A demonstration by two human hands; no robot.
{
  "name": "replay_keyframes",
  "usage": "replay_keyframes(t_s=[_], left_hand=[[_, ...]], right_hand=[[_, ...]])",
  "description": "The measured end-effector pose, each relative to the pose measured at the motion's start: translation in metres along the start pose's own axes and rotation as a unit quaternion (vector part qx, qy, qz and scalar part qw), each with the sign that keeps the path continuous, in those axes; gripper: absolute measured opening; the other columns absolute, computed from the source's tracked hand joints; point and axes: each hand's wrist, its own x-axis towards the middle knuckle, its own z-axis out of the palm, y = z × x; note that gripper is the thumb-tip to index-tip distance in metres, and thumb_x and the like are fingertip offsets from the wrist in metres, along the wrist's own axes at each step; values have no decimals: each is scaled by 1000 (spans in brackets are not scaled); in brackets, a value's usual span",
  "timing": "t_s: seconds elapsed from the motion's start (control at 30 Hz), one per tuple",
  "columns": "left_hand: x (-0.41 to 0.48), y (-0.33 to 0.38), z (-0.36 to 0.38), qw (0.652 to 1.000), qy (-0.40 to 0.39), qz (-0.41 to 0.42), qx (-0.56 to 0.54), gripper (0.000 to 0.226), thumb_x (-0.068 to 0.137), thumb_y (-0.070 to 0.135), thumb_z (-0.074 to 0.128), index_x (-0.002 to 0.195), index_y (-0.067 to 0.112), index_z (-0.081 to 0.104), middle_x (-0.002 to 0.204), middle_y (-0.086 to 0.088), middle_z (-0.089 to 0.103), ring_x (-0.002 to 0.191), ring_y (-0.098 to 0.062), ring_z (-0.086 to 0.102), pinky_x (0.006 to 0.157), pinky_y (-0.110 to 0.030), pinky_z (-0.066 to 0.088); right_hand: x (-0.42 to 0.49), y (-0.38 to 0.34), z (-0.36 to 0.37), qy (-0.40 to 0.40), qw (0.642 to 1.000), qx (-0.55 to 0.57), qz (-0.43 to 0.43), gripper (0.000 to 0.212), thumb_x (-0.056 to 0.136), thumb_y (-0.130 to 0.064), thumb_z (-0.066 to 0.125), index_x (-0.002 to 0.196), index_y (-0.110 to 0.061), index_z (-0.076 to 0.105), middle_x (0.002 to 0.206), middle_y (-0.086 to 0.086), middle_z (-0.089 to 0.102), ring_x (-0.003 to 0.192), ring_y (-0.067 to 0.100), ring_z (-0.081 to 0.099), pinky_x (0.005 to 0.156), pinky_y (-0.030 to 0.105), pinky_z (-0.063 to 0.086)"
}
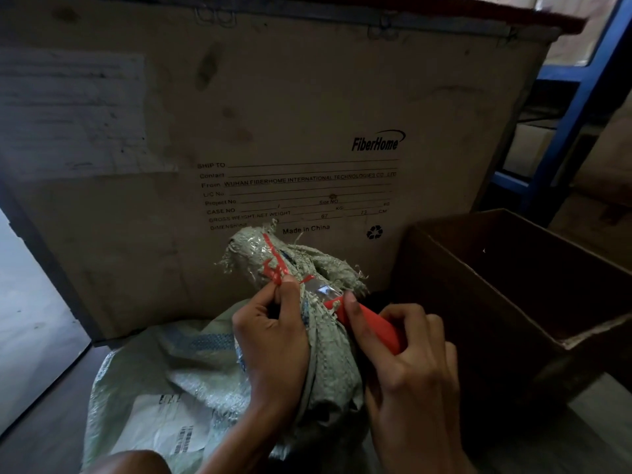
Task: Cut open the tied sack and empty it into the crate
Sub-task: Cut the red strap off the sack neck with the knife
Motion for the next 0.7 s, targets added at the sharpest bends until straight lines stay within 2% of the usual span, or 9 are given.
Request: replay_keyframes(t_s=[0.07,0.13,0.27,0.4,0.47,0.53,0.6,0.7], left_hand=[[-1,2,3,1000,21,-8,14,48,98,13,61,62,-14,45,52,-21,41,53,-19,32,47,-39,30],[0,5,5,999,40,-9,32,50,96,8,61,57,-9,35,52,-10,30,52,-17,25,49,-32,23],[3,3,8,998,44,-4,39,50,94,6,61,56,-5,30,52,-6,26,52,-15,22,50,-31,21],[7,3,9,998,39,17,38,52,94,4,60,52,3,29,49,-1,25,49,-9,22,49,-29,20],[5,1,3,997,42,45,49,53,95,6,60,51,6,29,47,-5,24,48,-9,22,46,-28,20],[-3,0,-7,994,26,83,58,53,95,16,59,51,1,33,46,-12,28,46,-14,23,43,-35,22],[-8,0,-15,995,-6,93,45,52,95,23,59,53,-3,42,46,-15,34,43,-18,25,40,-39,26],[-1,-4,-19,997,-76,19,-2,47,98,32,62,72,-6,63,64,-36,49,47,-38,39,42,-47,36]], right_hand=[[-1,0,4,-14,1000,-3,17,86,63,-25,89,140,-36,52,101,8,57,85,29,52,63,38,45],[-3,-4,8,-26,999,-3,33,88,62,-27,89,140,-38,51,100,6,57,81,27,53,60,37,47],[1,-5,13,-27,998,-13,53,92,60,-25,90,141,-42,49,97,2,55,79,23,54,54,36,52],[4,-12,11,-33,998,-16,45,87,67,-22,85,141,-44,46,97,-1,52,81,20,55,52,35,53],[15,2,9,-25,994,-38,96,64,80,-23,74,136,-42,51,95,-3,48,81,18,55,53,27,46],[37,40,3,32,978,-20,204,34,91,-27,62,125,-28,61,92,-2,46,76,17,54,52,20,30],[52,76,-11,42,965,33,258,39,96,-27,56,135,-30,55,95,3,49,69,8,46,54,16,26],[47,76,-19,30,957,175,228,46,97,-27,55,142,-34,47,103,-2,62,80,-7,53,66,10,37]])
